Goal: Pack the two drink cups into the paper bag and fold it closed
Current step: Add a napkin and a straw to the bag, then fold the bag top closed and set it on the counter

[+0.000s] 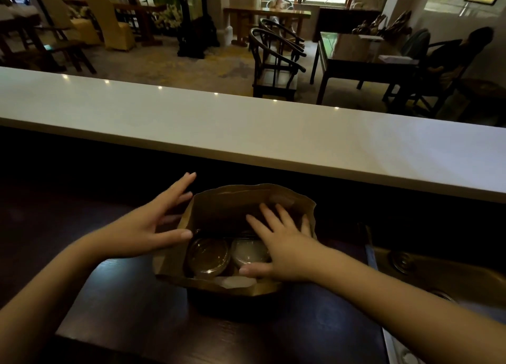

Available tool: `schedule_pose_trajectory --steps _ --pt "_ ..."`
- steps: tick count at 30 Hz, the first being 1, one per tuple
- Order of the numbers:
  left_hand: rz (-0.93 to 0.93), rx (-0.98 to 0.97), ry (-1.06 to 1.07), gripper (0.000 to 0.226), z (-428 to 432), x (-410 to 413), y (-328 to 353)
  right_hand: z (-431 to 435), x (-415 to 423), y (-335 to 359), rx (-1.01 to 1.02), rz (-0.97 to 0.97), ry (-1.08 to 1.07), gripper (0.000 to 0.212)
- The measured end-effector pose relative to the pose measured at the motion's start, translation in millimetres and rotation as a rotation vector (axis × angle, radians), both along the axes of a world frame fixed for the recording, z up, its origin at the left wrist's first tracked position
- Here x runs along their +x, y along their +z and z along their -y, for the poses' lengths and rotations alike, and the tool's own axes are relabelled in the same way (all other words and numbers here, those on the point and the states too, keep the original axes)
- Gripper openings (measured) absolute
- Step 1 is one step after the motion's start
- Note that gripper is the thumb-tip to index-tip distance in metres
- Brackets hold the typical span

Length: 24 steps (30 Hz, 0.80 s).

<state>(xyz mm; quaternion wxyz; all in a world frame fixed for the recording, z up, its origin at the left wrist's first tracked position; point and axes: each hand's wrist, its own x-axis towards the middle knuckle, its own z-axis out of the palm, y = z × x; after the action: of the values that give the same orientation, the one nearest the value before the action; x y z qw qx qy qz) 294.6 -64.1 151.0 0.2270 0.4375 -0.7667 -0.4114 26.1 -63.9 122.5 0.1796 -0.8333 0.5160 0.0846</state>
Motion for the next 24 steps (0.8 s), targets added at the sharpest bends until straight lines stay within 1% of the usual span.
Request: schedule_pose_trajectory --steps 1,2,4,8,10,12,14,16,18,20,22,24 --pt "-0.084 0.061 -0.006 0.098 -8 1 -6 -3 -10 8 -0.037 0.021 0.019 0.094" --pt "-0.124 0.089 -0.024 0.104 -15 2 -13 -6 -20 14 -0.080 0.040 0.042 0.092" --pt "-0.135 0.093 -0.050 0.117 -28 3 -27 -10 -42 22 -0.165 0.058 0.099 0.099" --pt "-0.131 0.152 0.034 0.127 -42 4 -48 -15 -83 16 -0.251 0.104 0.177 0.115" --pt "-0.104 0.138 0.094 0.115 -43 0 -54 -17 -94 4 -0.290 0.203 0.131 0.120" --pt "-0.084 0.077 0.174 0.097 -40 -7 -56 -20 -100 -10 -0.283 0.357 0.012 0.122" --pt "-0.096 0.037 0.272 0.087 -34 -12 -57 -23 -100 -25 -0.189 0.507 -0.107 0.121" --pt "-0.094 0.006 0.326 0.085 -28 -15 -58 -26 -95 -39 -0.092 0.594 -0.167 0.119" --pt "-0.115 -0.020 0.349 0.082 -23 -17 -60 -24 -87 -49 -0.042 0.669 -0.180 0.112" --pt "-0.193 0.004 0.391 0.076 -19 -20 -61 -20 -77 -52 -0.001 0.747 -0.201 0.098" --pt "-0.280 0.028 0.454 0.067 -15 -22 -64 -13 -70 -49 0.024 0.816 -0.212 0.066" --pt "-0.325 0.000 0.497 0.047 -11 -24 -65 -5 -66 -45 0.037 0.888 -0.198 0.038"
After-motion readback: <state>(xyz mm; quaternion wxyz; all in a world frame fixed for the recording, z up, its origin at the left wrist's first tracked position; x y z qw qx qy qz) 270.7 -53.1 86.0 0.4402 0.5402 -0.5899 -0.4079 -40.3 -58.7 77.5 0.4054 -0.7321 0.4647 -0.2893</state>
